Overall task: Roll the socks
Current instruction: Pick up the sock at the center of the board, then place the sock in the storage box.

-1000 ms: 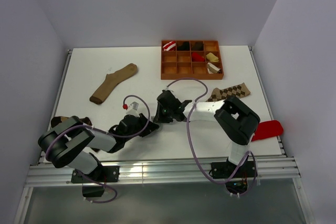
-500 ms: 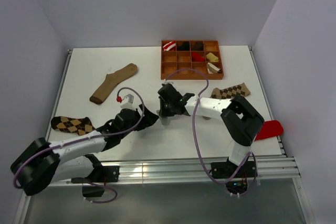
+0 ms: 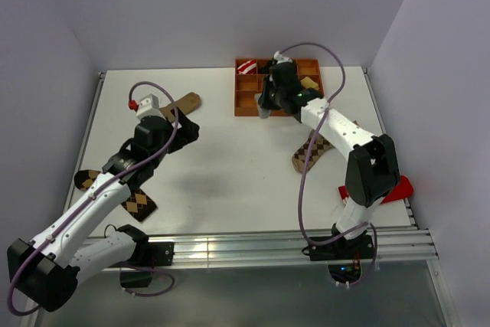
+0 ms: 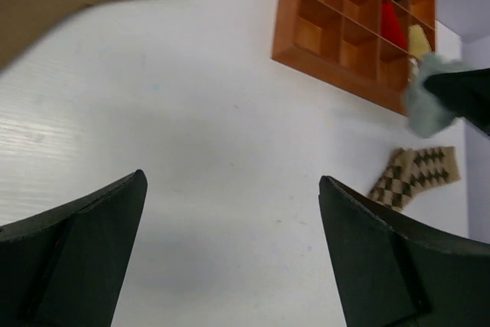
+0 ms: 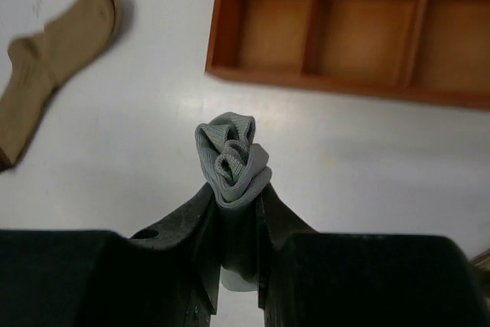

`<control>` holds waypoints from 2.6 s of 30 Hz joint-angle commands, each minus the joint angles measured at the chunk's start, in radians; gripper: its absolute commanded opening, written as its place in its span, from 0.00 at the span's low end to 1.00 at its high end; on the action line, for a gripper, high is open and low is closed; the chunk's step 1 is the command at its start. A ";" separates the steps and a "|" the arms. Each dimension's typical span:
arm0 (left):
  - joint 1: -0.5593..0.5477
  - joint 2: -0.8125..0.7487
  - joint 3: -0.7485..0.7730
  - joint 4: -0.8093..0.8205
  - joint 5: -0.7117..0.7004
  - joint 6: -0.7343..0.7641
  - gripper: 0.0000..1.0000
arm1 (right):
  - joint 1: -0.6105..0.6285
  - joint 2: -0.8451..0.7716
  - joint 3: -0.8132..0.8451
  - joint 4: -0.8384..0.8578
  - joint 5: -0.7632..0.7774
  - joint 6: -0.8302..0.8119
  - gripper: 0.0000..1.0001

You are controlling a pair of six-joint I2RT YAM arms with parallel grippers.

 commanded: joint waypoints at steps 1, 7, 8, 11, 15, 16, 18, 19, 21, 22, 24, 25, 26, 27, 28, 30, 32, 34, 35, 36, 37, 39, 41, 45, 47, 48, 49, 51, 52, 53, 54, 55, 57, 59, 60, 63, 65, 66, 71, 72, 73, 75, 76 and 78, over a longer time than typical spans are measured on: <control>0.092 0.012 0.101 -0.137 0.048 0.124 0.99 | -0.071 0.029 0.131 -0.010 -0.001 -0.166 0.00; 0.218 -0.034 0.138 -0.131 0.116 0.244 0.99 | -0.211 0.107 0.231 0.073 -0.134 -0.381 0.00; 0.228 -0.052 0.133 -0.125 0.122 0.256 0.99 | -0.228 0.137 0.248 0.073 -0.162 -0.408 0.00; 0.254 -0.097 0.098 -0.092 0.121 0.296 0.99 | -0.277 0.222 0.335 0.026 -0.226 -0.534 0.00; 0.266 -0.144 0.022 -0.045 0.079 0.331 0.99 | -0.300 0.332 0.436 -0.042 -0.269 -0.690 0.00; 0.268 -0.151 0.011 -0.031 0.056 0.336 1.00 | -0.307 0.354 0.468 -0.051 -0.280 -0.706 0.00; 0.269 -0.164 -0.011 -0.025 0.030 0.348 1.00 | -0.311 0.403 0.484 -0.061 -0.272 -0.750 0.00; 0.271 -0.168 -0.015 -0.023 0.018 0.354 1.00 | -0.311 0.415 0.487 -0.059 -0.271 -0.761 0.00; 0.271 -0.172 -0.025 -0.017 -0.010 0.359 0.99 | -0.314 0.454 0.508 -0.082 -0.284 -0.787 0.00; 0.271 -0.174 -0.029 -0.016 -0.013 0.357 1.00 | -0.315 0.466 0.528 -0.096 -0.289 -0.795 0.00; 0.272 -0.174 -0.032 -0.016 -0.014 0.356 0.99 | -0.314 0.498 0.535 -0.125 -0.286 -0.812 0.00; 0.272 -0.174 -0.032 -0.017 -0.014 0.354 0.99 | -0.314 0.512 0.526 -0.133 -0.280 -0.818 0.00; 0.274 -0.174 -0.032 -0.017 -0.016 0.357 0.99 | -0.314 0.517 0.518 -0.131 -0.254 -0.824 0.00; 0.274 -0.174 -0.034 -0.017 -0.019 0.360 1.00 | -0.315 0.518 0.495 -0.130 -0.246 -0.829 0.00; 0.274 -0.171 -0.032 -0.020 -0.022 0.359 0.99 | -0.314 0.523 0.484 -0.128 -0.242 -0.835 0.00; 0.274 -0.172 -0.035 -0.019 -0.022 0.363 1.00 | -0.314 0.526 0.460 -0.125 -0.231 -0.846 0.00; 0.274 -0.171 -0.035 -0.020 -0.022 0.362 0.99 | -0.314 0.537 0.456 -0.128 -0.229 -0.855 0.00; 0.274 -0.168 -0.035 -0.020 -0.021 0.366 0.99 | -0.314 0.552 0.462 -0.133 -0.232 -0.855 0.00; 0.274 -0.166 -0.035 -0.020 -0.021 0.363 1.00 | -0.314 0.560 0.475 -0.140 -0.252 -0.858 0.00; 0.274 -0.166 -0.035 -0.020 -0.019 0.363 0.99 | -0.314 0.576 0.493 -0.145 -0.257 -0.860 0.00; 0.274 -0.165 -0.037 -0.020 -0.021 0.365 1.00 | -0.315 0.586 0.502 -0.159 -0.261 -0.860 0.00; 0.275 -0.163 -0.037 -0.022 -0.022 0.365 0.99 | -0.314 0.613 0.539 -0.183 -0.272 -0.864 0.04; 0.275 -0.161 -0.037 -0.022 -0.022 0.365 0.99 | -0.312 0.632 0.562 -0.215 -0.272 -0.861 0.06; 0.277 -0.160 -0.040 -0.020 -0.017 0.368 1.00 | -0.312 0.638 0.573 -0.216 -0.280 -0.863 0.33; 0.277 -0.160 -0.040 -0.022 -0.017 0.368 0.99 | -0.312 0.635 0.574 -0.216 -0.280 -0.861 0.48; 0.277 -0.160 -0.040 -0.022 -0.016 0.368 0.99 | -0.314 0.630 0.579 -0.219 -0.280 -0.864 0.53; 0.277 -0.160 -0.040 -0.022 -0.017 0.369 0.99 | -0.312 0.629 0.581 -0.226 -0.278 -0.866 0.57; 0.278 -0.161 -0.038 -0.022 -0.014 0.368 0.99 | -0.312 0.613 0.575 -0.226 -0.277 -0.870 0.65; 0.278 -0.161 -0.038 -0.022 -0.014 0.368 0.99 | -0.312 0.606 0.570 -0.223 -0.277 -0.872 0.66; 0.278 -0.163 -0.038 -0.022 -0.014 0.369 1.00 | -0.312 0.600 0.567 -0.219 -0.275 -0.872 0.68; 0.278 -0.161 -0.040 -0.022 -0.016 0.368 1.00 | -0.312 0.589 0.561 -0.217 -0.275 -0.872 0.69; 0.278 -0.163 -0.041 -0.022 -0.014 0.368 0.99 | -0.312 0.583 0.561 -0.217 -0.275 -0.872 0.70; 0.278 -0.164 -0.041 -0.023 -0.014 0.369 0.99 | -0.312 0.564 0.559 -0.219 -0.280 -0.870 0.72; 0.278 -0.166 -0.041 -0.022 -0.013 0.369 0.99 | -0.312 0.547 0.558 -0.222 -0.288 -0.867 0.73; 0.278 -0.169 -0.041 -0.022 -0.013 0.369 0.99 | -0.312 0.529 0.558 -0.223 -0.292 -0.864 0.73; 0.280 -0.171 -0.043 -0.022 -0.016 0.371 0.99 | -0.312 0.479 0.544 -0.216 -0.285 -0.851 0.74; 0.281 -0.172 -0.043 -0.022 -0.016 0.369 1.00 | -0.312 0.446 0.524 -0.208 -0.278 -0.837 0.75; 0.281 -0.174 -0.043 -0.025 -0.017 0.369 1.00 | -0.312 0.411 0.516 -0.196 -0.269 -0.811 0.77; 0.283 -0.178 -0.040 -0.039 -0.039 0.362 0.99 | -0.312 0.227 0.377 -0.135 -0.216 -0.653 0.80; 0.283 -0.180 -0.037 -0.043 -0.044 0.360 1.00 | -0.312 0.190 0.337 -0.090 -0.199 -0.577 0.80; 0.283 -0.183 -0.037 -0.049 -0.050 0.356 0.99 | -0.312 0.155 0.291 -0.067 -0.162 -0.535 0.80; 0.283 -0.195 -0.043 -0.051 -0.056 0.350 0.99 | -0.312 0.057 0.170 -0.032 -0.134 -0.431 0.79; 0.283 -0.198 -0.045 -0.052 -0.070 0.348 0.99 | -0.312 0.028 0.132 -0.025 -0.122 -0.375 0.77; 0.285 -0.200 -0.042 -0.063 -0.080 0.340 0.99 | -0.314 -0.048 0.029 -0.035 -0.056 -0.264 0.74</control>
